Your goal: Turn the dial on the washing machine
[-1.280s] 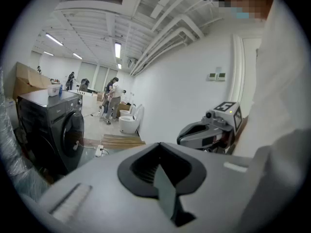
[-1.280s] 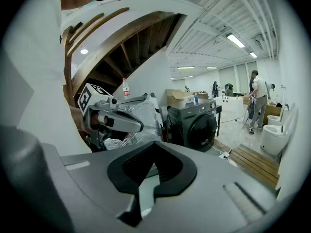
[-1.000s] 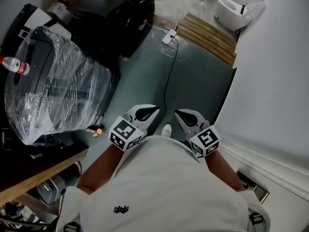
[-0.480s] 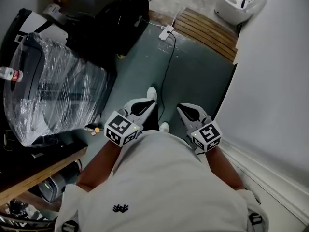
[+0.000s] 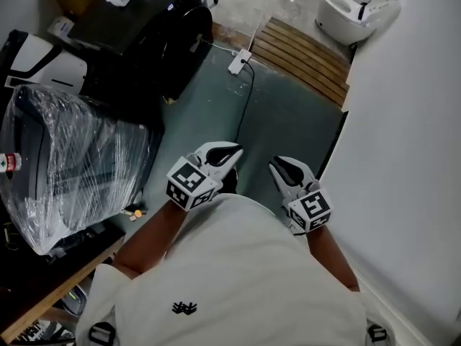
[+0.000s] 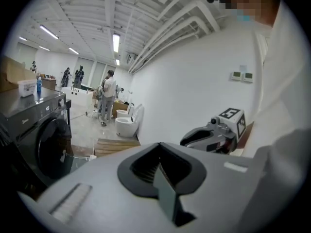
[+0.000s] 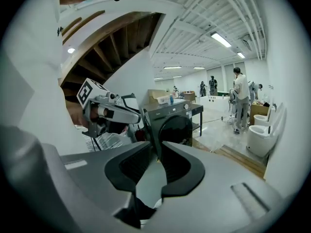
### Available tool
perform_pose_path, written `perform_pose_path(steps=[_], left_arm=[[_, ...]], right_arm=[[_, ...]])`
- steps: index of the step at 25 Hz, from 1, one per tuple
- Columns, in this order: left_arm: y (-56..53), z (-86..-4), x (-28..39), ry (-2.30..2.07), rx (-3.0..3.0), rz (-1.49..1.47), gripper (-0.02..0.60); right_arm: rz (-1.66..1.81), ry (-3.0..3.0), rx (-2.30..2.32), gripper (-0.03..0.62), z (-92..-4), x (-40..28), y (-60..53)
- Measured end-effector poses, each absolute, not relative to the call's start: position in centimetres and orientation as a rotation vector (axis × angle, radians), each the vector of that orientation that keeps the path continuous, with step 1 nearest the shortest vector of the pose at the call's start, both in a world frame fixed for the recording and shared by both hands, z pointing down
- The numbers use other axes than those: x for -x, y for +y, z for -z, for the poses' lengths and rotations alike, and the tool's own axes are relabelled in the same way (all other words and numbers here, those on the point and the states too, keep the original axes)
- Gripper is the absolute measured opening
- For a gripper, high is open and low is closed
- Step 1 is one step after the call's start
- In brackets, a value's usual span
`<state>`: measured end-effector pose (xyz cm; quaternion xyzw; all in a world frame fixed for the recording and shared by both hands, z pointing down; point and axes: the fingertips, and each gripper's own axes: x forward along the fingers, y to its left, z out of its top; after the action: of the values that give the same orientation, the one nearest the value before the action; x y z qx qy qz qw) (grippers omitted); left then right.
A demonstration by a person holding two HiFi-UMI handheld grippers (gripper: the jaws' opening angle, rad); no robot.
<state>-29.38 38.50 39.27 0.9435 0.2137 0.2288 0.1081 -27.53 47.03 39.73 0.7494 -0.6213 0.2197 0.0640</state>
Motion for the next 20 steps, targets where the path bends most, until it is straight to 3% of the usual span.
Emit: perform_pose_path(steps=[9,20], left_arm=[[28.0,-38.0,20.7,0.513,-2.813,-0.622,0.057],[13.2,-39.3,12.5,-0.044,-2.811,-0.551,0.055]], right_arm=[[-0.539,-1.93,-2.109,0.048,-38.8,15.7,34.3],[-0.431,-2.157,-1.798,0.048,-40.5,1.1,18.1]])
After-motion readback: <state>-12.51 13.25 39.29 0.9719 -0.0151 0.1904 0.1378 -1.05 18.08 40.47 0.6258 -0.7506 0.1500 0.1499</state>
